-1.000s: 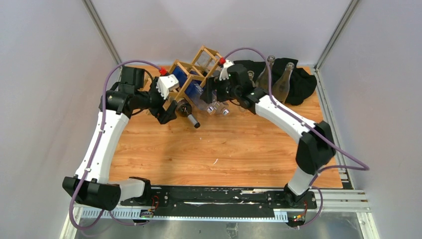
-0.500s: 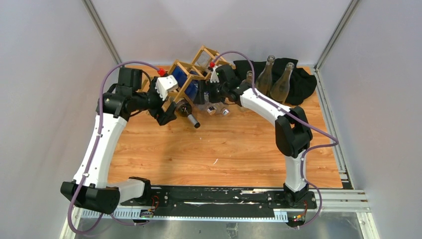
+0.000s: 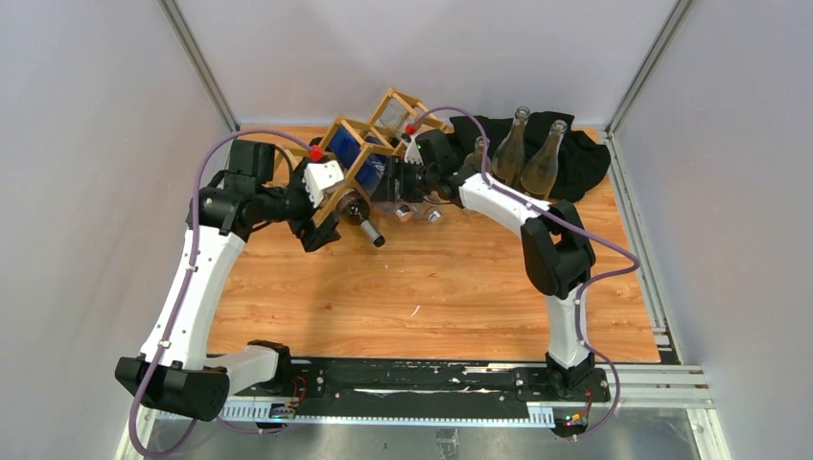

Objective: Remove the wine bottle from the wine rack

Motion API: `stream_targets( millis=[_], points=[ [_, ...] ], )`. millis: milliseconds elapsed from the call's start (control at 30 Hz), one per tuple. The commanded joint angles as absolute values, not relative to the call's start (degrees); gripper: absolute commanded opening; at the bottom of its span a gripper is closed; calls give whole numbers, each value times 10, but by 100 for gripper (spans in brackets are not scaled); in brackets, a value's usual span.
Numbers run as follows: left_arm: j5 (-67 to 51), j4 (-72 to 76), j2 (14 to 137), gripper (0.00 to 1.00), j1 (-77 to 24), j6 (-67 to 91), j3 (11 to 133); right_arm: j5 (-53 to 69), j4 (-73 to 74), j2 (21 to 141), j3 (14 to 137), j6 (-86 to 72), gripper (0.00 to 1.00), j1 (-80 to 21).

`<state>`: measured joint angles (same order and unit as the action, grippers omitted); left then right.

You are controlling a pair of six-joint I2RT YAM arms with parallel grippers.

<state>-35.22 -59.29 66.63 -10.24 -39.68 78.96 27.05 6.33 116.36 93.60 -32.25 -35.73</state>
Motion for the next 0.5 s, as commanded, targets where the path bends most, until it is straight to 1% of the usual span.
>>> stream_targets(
  millis=[0,67,133,200,267,300,467],
  points=[
    [-369,-583,645,100,-99,-462,767,310,6,1155,898,-375,54,-352],
    [-365,-573,637,100,-99,-474,758,315,5,1147,889,-382,39,-352],
    [-364,-564,632,100,-99,-481,753,322,5,1141,886,-387,27,-352],
    [-365,-559,627,100,-99,-485,748,328,5,1133,881,-389,12,-351],
    [-363,-560,623,100,-99,-493,745,330,5,1118,873,-389,1,-350],
    [-363,-560,621,100,-99,-499,743,331,4,1108,868,-389,0,-350],
    [-358,-559,615,100,-99,-538,733,332,-9,1051,833,-383,0,-352]
  ],
)
